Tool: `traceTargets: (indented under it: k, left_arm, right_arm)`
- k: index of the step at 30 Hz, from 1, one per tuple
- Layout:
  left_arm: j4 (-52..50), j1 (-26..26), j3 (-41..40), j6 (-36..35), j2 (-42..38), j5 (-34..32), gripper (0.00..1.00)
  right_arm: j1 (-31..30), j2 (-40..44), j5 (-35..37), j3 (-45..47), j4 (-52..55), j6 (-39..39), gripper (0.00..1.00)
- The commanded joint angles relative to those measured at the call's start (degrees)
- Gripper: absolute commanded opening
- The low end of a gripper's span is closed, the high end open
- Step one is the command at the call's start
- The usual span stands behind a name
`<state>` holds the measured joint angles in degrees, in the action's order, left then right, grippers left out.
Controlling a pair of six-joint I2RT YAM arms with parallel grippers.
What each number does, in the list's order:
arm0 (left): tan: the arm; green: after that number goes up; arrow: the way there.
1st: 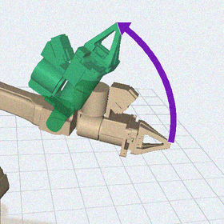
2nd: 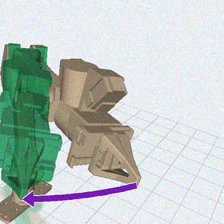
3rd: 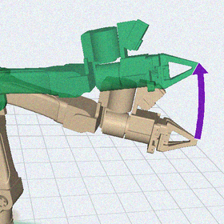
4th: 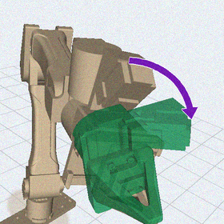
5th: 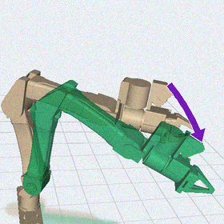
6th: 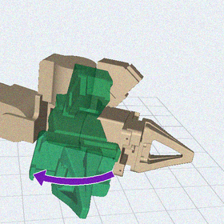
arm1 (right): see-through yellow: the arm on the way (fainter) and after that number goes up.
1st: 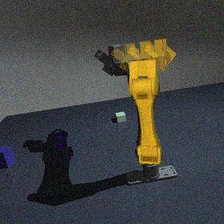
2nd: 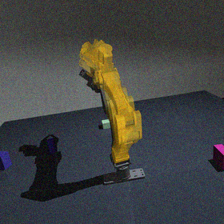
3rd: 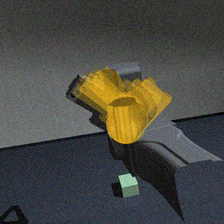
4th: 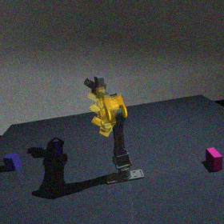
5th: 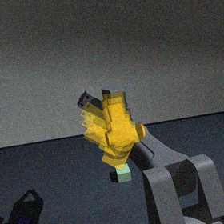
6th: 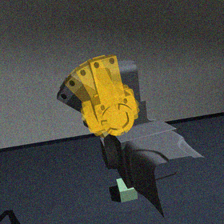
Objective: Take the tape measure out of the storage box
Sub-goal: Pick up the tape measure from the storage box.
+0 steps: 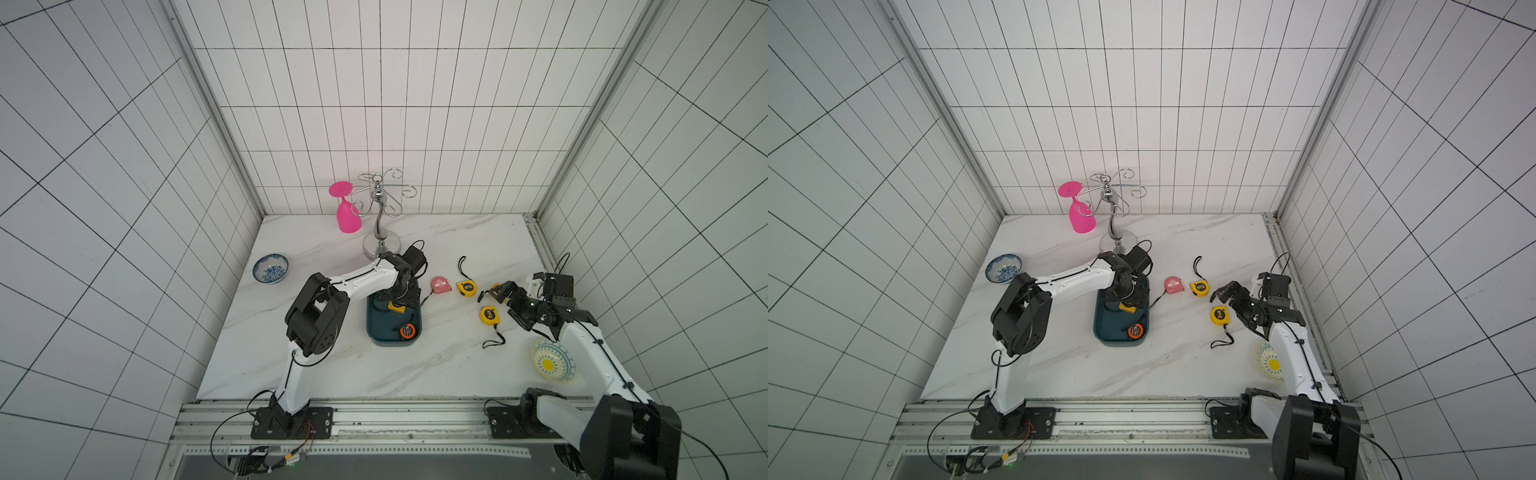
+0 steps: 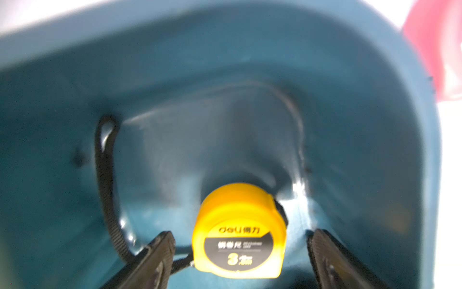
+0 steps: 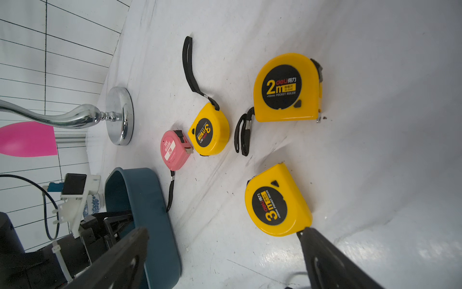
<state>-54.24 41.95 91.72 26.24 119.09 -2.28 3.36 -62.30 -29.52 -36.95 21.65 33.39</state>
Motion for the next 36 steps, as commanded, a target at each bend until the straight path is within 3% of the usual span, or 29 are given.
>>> traceTargets:
  k: [1,8,13,16,20,21,29,36]
  left_arm:
    - [1.7,0.0,1.1,-1.6,2.5,1.6,0.86]
    - [1.8,0.1,1.0,-2.6,3.6,2.7,0.75]
    - [1.1,0.1,0.7,-2.3,2.6,1.5,0.59]
    - [0.4,0.1,0.7,-1.6,1.3,0.5,0.42]
    - [0.2,-0.8,-0.3,1.8,-2.1,-1.2,0.03]
    - [0.2,-1.2,-0.8,2.9,-3.1,-1.2,0.00]
    - [2.0,-5.4,-4.7,14.7,-12.8,2.9,0.00]
    - [4.1,-6.2,-2.8,23.1,-17.2,8.0,0.00]
  right_arm:
    - [-0.5,-0.3,-0.4,-0.1,-0.7,0.4,0.99]
    - [-0.6,-0.3,-0.6,0.6,-1.6,1.1,0.99]
    - [-0.7,0.2,-0.9,1.1,-1.8,1.1,0.99]
    - [-1.4,0.4,-1.5,1.4,-2.4,1.1,0.99]
    - [-3.8,1.1,-2.2,2.0,-4.2,1.5,0.99]
    - [-4.5,1.4,-2.3,2.1,-4.8,1.8,0.99]
    - [-12.8,1.9,-1.7,2.9,-11.9,4.6,0.99]
    - [-22.1,1.8,0.9,3.4,-20.7,7.5,0.99]
